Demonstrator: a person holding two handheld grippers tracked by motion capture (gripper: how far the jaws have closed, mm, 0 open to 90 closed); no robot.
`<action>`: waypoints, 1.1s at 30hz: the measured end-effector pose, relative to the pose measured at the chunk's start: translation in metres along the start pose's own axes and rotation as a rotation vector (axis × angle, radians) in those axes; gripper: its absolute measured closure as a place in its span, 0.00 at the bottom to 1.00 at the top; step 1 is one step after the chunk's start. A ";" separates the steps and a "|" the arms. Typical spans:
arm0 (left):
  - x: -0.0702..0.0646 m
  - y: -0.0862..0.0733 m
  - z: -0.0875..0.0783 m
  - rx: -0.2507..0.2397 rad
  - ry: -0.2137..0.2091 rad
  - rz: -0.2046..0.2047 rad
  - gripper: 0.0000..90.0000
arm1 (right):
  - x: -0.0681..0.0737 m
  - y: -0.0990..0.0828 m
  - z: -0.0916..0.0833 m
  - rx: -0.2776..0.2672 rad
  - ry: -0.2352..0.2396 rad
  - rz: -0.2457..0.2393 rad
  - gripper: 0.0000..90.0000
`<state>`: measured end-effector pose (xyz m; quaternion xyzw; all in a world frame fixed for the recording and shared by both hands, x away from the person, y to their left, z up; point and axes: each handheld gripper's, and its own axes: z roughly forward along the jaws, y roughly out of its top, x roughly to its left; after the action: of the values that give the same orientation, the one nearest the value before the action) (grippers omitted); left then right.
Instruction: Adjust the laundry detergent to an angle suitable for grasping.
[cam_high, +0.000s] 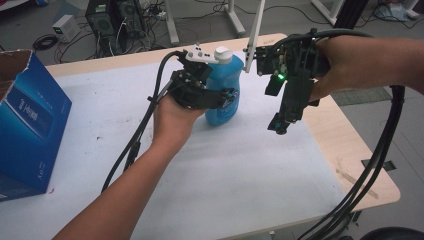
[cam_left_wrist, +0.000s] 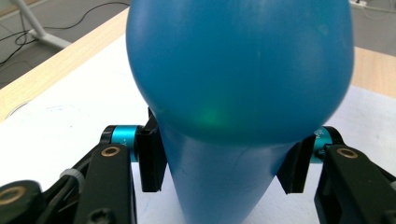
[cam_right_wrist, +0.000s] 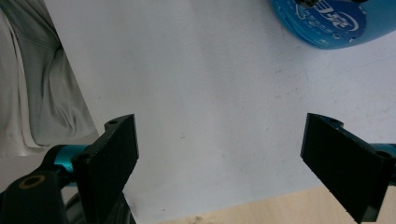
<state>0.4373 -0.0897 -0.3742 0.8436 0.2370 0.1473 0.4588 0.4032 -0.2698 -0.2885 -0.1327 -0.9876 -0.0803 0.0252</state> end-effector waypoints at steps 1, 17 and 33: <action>0.000 0.000 -0.001 0.004 -0.008 0.002 0.51 | 0.000 0.001 0.000 0.003 -0.001 0.001 0.12; 0.012 0.006 -0.030 -0.006 -0.096 0.053 0.51 | 0.002 0.007 0.000 0.000 -0.001 -0.010 0.12; 0.030 0.007 -0.063 -0.023 -0.217 0.108 0.51 | 0.006 0.010 0.000 0.004 -0.002 -0.007 0.12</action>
<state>0.4356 -0.0327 -0.3339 0.8608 0.1384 0.0824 0.4828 0.4001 -0.2588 -0.2866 -0.1292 -0.9882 -0.0784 0.0240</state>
